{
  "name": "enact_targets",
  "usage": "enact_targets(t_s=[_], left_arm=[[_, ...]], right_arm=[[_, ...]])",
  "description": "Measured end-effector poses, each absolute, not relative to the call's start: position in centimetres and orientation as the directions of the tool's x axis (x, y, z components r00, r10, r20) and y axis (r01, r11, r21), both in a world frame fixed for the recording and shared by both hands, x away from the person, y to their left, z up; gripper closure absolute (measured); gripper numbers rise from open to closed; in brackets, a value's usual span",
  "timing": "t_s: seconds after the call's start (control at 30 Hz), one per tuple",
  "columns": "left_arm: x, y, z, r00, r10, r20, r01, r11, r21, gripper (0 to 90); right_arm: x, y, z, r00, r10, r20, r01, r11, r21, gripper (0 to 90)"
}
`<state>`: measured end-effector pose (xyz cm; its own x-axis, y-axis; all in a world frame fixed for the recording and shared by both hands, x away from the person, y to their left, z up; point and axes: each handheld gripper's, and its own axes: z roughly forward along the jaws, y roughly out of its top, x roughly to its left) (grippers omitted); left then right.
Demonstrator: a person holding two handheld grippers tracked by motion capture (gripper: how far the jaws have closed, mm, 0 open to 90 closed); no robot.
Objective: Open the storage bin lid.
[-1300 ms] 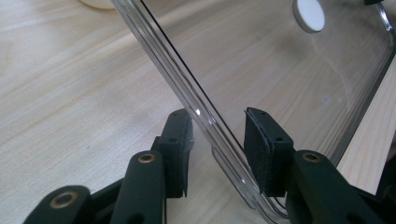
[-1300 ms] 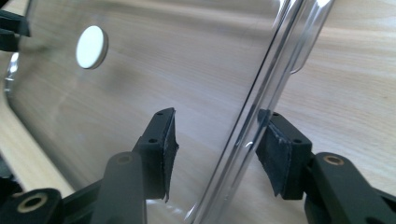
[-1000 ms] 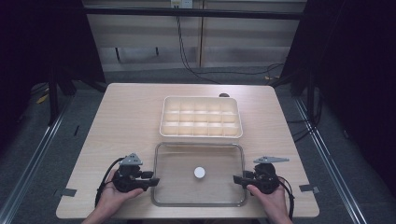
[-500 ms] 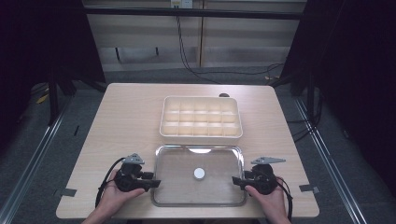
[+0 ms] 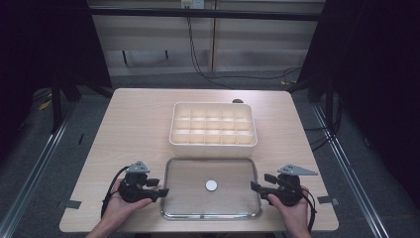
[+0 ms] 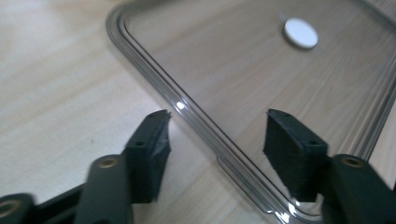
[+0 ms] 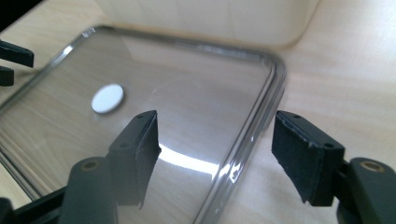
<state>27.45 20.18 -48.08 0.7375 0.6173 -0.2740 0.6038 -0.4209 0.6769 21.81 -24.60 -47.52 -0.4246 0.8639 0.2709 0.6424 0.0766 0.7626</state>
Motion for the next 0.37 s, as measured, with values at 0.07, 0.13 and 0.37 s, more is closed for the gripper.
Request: enact_targets(t_s=[0.07,0.13,0.37], left_arm=[[27.2,20.7,-47.6,0.745,0.610,-0.271,0.582,-0.395,0.711,34.6],[26.8,21.3,-47.0,0.748,0.615,-0.248,0.557,-0.378,0.740,31.0],[26.1,23.4,-46.2,0.723,0.650,-0.233,0.532,-0.309,0.789,27.1]], right_arm=[[21.4,-24.8,-47.1,-0.448,0.856,0.257,0.610,0.083,0.788,29.3],[20.9,-25.1,-46.6,-0.458,0.855,0.245,0.579,0.078,0.811,28.7],[19.7,-26.5,-45.6,-0.446,0.870,0.211,0.531,0.067,0.845,20.7]])
